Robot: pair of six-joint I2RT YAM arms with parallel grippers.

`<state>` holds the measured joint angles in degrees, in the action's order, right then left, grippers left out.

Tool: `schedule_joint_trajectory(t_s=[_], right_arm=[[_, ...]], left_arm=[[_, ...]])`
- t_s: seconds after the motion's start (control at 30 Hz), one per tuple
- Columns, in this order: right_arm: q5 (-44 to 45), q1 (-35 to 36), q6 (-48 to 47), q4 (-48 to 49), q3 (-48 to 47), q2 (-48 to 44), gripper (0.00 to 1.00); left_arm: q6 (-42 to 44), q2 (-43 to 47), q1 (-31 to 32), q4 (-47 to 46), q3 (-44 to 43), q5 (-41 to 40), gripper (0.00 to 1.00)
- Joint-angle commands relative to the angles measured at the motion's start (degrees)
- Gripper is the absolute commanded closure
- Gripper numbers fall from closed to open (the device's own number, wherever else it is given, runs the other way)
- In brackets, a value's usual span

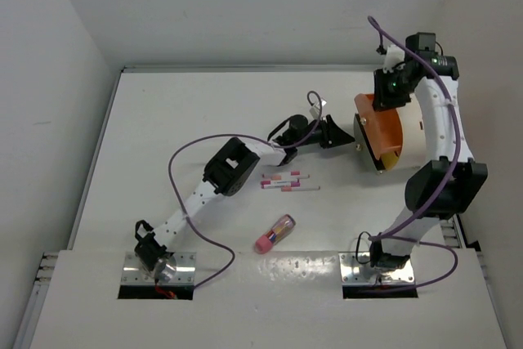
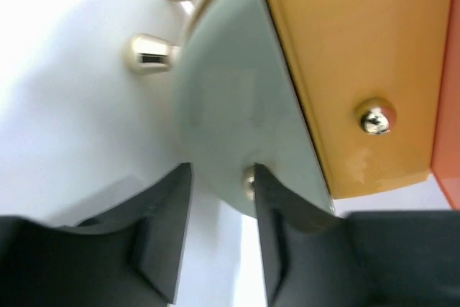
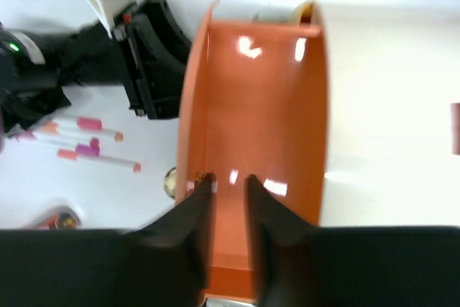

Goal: Sort the stationery into containers
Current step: Open the drawer in the storage box.

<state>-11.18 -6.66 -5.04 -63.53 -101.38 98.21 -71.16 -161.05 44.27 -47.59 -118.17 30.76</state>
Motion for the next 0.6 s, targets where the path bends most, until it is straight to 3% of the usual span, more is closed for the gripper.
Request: schedule_joint_trajectory(t_s=[0.0,0.2,0.23,0.33,0.47,0.57], right_arm=[[-0.78,-0.2,1.87,2.0,-5.74,-1.8,0.66],[8.52,-0.03,1.61,4.55,-10.23,-3.99,0.52],[12.55,0.15,1.18,4.55,-10.67,-4.08,0.42],[18.11,0.15,-1.46,3.67,-12.08,-4.26,0.31],[23.39,-2.39,-4.97,4.55,-9.98,-5.23,0.29],[22.44,-7.21,-5.25,1.93,-11.63,-3.74,0.28]], left_arm=[[0.49,5.57,-0.85,-3.03,2.23,-0.53,0.52],[2.68,10.58,-1.29,-4.18,8.3,-0.8,0.48],[2.95,11.02,-1.64,-4.0,9.09,-0.71,0.48],[4.18,12.78,-1.82,-3.56,10.59,-0.27,0.48],[5.68,14.8,-1.65,-2.68,12.69,0.09,0.48],[5.15,15.94,-1.38,-5.13,15.76,0.09,0.48]])
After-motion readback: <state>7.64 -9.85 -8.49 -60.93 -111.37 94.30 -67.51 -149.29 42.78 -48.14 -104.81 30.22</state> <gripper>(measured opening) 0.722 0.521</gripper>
